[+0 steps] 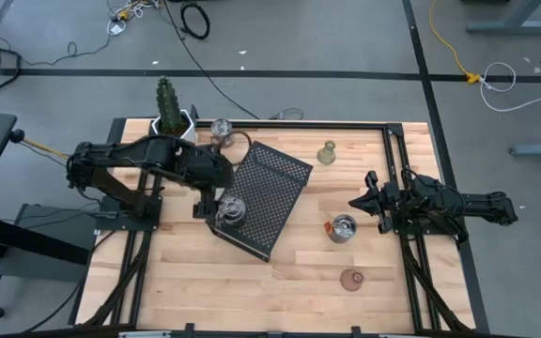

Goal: Pick & Place candle stick holders
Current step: Put the top purple candle holder on the shelf

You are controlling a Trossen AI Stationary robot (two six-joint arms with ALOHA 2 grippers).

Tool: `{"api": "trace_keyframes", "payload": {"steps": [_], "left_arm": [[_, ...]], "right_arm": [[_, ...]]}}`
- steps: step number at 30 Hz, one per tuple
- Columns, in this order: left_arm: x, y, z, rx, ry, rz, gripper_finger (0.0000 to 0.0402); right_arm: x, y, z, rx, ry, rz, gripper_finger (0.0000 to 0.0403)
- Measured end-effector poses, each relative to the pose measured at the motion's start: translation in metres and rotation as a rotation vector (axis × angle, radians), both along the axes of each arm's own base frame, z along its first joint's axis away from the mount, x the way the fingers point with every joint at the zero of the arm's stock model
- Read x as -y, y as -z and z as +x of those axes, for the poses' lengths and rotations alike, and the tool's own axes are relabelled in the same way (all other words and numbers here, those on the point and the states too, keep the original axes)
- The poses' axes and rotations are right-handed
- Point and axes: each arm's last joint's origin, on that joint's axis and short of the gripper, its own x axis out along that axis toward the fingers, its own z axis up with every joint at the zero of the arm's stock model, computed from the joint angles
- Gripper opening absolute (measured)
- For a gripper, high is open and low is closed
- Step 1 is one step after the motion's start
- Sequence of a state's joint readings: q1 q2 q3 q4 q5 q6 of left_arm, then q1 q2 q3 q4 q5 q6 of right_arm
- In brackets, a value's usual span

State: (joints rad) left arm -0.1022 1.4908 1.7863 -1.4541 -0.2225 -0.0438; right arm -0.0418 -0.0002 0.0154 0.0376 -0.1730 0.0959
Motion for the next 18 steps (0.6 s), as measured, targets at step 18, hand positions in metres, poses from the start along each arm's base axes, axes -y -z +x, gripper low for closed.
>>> {"api": "trace_keyframes", "payload": {"steps": [18], "left_arm": [[-0.041,-0.015,-0.019,0.080,-0.129,0.087,0.0399]], "right_arm": [[0.000,0.000,0.000,0.001,0.001,0.000,0.0012]]}}
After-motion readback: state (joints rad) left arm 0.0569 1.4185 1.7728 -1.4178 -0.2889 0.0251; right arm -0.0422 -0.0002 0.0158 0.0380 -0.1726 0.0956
